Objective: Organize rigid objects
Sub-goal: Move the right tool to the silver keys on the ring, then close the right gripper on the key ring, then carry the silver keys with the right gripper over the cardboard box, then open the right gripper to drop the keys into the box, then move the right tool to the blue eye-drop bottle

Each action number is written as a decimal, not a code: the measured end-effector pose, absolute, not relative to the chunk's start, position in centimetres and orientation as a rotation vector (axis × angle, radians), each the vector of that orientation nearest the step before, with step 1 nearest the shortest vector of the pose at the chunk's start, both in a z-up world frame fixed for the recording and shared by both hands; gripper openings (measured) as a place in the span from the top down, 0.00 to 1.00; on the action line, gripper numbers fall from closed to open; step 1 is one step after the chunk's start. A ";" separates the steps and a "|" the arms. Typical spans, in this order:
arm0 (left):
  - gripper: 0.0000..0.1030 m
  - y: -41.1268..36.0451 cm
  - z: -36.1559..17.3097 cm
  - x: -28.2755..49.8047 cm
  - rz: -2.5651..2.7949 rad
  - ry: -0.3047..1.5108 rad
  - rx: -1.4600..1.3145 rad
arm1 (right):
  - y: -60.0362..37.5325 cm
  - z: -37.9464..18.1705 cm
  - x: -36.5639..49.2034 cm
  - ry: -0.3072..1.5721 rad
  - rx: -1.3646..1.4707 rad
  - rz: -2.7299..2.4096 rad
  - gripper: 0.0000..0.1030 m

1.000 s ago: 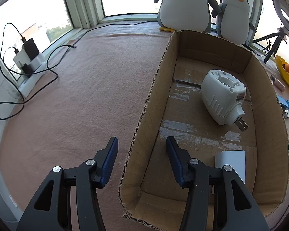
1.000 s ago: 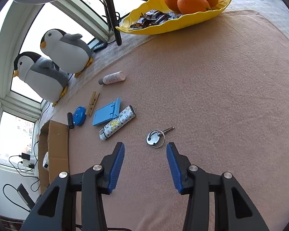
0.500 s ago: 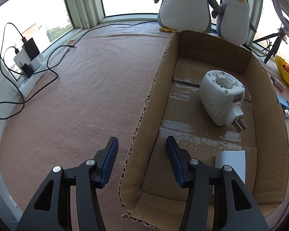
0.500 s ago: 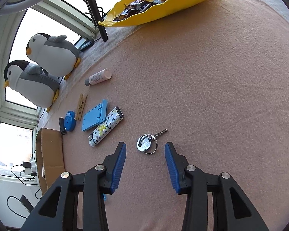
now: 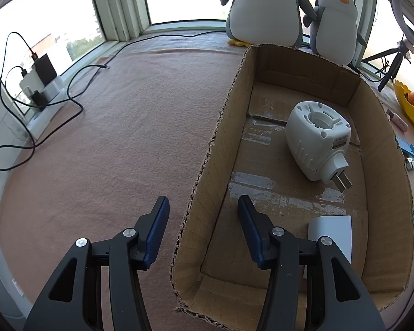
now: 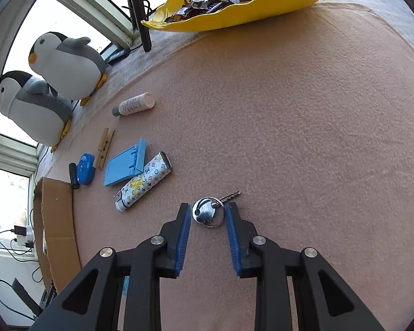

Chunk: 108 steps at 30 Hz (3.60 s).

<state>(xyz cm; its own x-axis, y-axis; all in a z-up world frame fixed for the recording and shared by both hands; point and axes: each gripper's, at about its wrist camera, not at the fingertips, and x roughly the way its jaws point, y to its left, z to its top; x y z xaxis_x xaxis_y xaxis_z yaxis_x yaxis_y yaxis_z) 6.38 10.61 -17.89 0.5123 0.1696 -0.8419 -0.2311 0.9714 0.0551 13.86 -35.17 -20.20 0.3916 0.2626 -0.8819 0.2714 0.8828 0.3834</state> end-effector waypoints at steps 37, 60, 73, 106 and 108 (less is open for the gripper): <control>0.50 10.5 -17.9 6.4 0.241 1.000 -0.066 | -29.9 -14.2 12.6 1.077 0.464 0.187 0.98; 0.50 10.6 -17.9 6.4 0.240 0.999 -0.072 | -10.7 -9.8 10.1 1.052 0.228 0.613 0.98; 0.50 10.6 -17.9 6.4 0.240 0.998 -0.071 | -6.8 -12.6 9.8 1.108 0.153 0.635 0.98; 0.50 10.7 -17.9 6.3 0.240 0.998 -0.072 | -16.4 -10.7 9.0 1.034 0.098 0.536 0.57; 0.50 10.7 -17.9 6.3 0.240 0.998 -0.073 | -17.4 -11.2 8.8 1.039 0.048 0.506 0.57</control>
